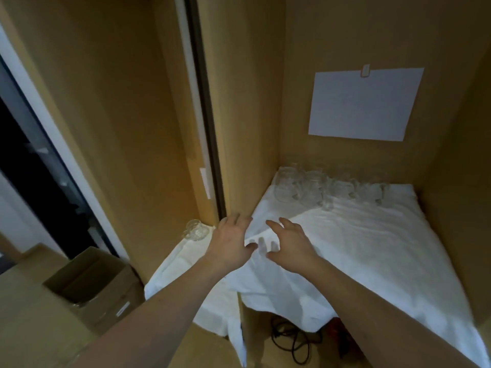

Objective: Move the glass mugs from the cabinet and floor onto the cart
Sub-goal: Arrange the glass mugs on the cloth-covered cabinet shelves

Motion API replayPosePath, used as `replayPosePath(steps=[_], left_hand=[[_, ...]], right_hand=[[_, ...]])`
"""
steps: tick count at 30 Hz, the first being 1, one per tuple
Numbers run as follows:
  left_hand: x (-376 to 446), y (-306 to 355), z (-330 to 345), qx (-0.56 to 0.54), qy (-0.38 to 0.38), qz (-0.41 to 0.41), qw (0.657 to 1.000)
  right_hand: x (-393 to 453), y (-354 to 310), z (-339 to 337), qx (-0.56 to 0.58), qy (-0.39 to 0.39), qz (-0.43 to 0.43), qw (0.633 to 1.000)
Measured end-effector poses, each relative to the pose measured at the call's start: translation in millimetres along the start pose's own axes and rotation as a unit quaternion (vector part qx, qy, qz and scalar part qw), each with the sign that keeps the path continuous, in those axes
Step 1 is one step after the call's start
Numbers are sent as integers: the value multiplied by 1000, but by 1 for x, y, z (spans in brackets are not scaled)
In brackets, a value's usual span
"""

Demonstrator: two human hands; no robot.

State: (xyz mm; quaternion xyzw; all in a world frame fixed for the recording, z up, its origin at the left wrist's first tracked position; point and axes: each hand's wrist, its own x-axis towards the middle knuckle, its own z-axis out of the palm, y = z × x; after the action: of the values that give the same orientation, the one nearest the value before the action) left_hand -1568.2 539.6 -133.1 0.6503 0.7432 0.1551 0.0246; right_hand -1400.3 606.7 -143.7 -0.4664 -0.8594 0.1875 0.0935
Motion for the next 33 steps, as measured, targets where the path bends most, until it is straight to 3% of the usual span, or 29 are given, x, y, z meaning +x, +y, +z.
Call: replayPosePath(steps=[11,18,33], left_hand=[[-108,-153,-42,-1,-40,-57,998],[-149,-222,-45,-9,-71,-96,993],[-99,-303,-53,-19,-97,-144,985]], right_hand=[[-32,-153,97,-3,-29,2,1000],[-37,-212,146,1,-70,4,998],[71,-255,181,26,-93,-6,995]])
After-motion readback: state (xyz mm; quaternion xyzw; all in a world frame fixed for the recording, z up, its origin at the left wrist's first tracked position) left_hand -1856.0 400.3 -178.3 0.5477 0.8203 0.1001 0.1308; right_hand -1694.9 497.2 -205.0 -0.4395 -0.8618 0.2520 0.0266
